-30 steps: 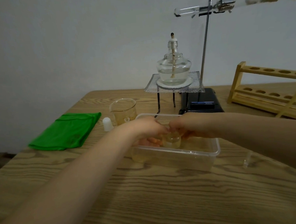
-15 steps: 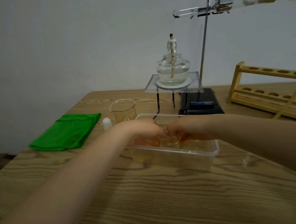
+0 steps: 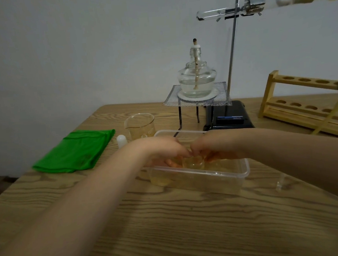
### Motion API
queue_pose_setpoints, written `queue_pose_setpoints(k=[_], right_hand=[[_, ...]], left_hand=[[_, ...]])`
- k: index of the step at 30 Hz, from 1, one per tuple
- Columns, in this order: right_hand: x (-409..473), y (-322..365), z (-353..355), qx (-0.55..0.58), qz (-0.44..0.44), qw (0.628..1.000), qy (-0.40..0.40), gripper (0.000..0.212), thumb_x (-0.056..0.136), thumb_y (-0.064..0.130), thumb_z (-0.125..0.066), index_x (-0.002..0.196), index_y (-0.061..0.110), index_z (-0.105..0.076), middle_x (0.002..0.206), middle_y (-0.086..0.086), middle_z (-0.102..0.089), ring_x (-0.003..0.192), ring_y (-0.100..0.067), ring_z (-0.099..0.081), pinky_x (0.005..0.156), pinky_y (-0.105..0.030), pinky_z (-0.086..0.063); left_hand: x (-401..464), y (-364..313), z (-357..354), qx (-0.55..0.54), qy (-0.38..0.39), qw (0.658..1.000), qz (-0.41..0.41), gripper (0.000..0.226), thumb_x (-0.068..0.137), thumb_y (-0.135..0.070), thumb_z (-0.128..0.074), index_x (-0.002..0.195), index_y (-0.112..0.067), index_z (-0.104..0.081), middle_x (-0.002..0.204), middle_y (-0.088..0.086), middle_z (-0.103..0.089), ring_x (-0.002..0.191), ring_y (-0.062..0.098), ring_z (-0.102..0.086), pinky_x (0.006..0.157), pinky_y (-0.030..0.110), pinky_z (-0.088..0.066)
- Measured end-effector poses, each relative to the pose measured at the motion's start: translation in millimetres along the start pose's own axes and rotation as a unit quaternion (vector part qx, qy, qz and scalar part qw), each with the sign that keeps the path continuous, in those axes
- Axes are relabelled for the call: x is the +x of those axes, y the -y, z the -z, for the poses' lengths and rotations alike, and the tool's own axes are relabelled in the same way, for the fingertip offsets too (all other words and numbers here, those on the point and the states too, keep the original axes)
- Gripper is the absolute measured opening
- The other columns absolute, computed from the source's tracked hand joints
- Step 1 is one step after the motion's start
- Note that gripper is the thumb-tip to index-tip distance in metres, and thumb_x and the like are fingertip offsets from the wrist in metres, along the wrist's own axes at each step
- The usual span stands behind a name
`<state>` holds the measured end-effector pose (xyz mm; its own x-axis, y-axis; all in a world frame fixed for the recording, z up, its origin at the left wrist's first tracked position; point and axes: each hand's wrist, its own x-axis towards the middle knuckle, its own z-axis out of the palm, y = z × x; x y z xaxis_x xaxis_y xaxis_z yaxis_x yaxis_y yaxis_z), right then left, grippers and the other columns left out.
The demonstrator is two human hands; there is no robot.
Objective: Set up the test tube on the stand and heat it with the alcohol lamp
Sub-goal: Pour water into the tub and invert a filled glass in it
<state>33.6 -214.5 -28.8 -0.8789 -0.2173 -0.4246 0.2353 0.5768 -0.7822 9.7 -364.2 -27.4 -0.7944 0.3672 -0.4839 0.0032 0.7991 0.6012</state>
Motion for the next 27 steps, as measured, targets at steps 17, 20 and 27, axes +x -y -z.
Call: queue_pose_setpoints(k=[17,20,27], right_hand=[[-19.6,7.6,6.3,-0.251,0.113,0.951,-0.141,0.039,0.080,0.043,-0.064,0.113,0.022,-0.064,0.108,0.005,-0.065,0.098,-0.012,-0.060,0.088,-0.030,-0.051],[-31.8,8.3,6.6,-0.306,0.122,0.940,-0.094,0.063,0.077,0.048,-0.064,0.132,0.019,-0.051,0.126,0.004,-0.057,0.113,-0.013,-0.055,0.096,-0.029,-0.047],[-46.0,3.7,2.9,-0.390,0.100,0.915,-0.034,0.095,0.066,0.054,-0.076,0.144,0.021,-0.033,0.142,0.007,-0.042,0.125,-0.013,-0.044,0.105,-0.030,-0.039]], left_hand=[[-17.5,-7.1,-1.2,0.085,-0.119,0.982,-0.122,0.017,0.085,-0.029,-0.063,0.101,-0.025,-0.060,0.104,-0.002,-0.064,0.095,0.013,-0.058,0.080,0.027,-0.048],[-23.2,-4.0,-2.0,0.125,-0.084,0.979,-0.136,0.039,0.077,-0.034,-0.071,0.113,-0.025,-0.057,0.113,-0.005,-0.060,0.105,0.012,-0.057,0.094,0.032,-0.048],[-35.3,-3.8,-5.0,0.205,-0.052,0.967,-0.143,0.085,0.064,-0.041,-0.082,0.136,-0.024,-0.040,0.133,-0.010,-0.047,0.121,0.010,-0.046,0.104,0.033,-0.040]])
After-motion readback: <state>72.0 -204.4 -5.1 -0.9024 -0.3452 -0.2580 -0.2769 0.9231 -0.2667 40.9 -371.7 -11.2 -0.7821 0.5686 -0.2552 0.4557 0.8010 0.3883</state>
